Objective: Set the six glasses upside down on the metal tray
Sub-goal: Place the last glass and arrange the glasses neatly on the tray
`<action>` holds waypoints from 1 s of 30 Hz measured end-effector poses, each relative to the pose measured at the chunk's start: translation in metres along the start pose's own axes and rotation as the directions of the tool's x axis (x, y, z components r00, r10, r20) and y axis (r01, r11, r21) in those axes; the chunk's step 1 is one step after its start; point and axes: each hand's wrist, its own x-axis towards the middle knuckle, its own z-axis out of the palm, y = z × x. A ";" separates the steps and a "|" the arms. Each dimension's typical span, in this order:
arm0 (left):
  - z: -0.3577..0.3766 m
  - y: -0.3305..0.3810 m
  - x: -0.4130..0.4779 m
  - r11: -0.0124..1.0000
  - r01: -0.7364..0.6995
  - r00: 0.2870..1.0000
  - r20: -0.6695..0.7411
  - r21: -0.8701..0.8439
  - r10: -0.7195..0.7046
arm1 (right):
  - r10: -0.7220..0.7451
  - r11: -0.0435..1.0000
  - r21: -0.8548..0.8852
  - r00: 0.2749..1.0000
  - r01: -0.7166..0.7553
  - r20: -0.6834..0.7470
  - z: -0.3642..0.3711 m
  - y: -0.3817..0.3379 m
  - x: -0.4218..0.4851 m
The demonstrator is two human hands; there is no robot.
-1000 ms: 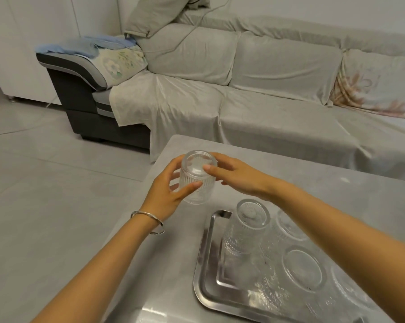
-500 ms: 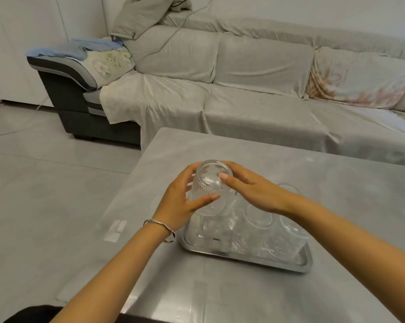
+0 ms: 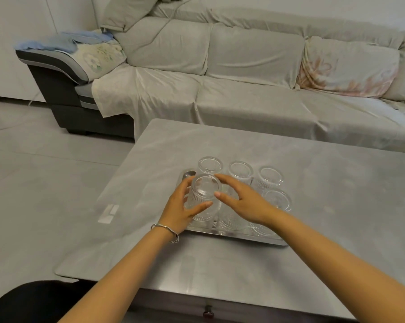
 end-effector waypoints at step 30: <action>0.004 0.018 0.051 0.961 0.115 0.977 0.145 0.253 -0.156 | 0.293 0.937 0.282 0.902 -0.205 -0.317 -0.057 0.076 -0.023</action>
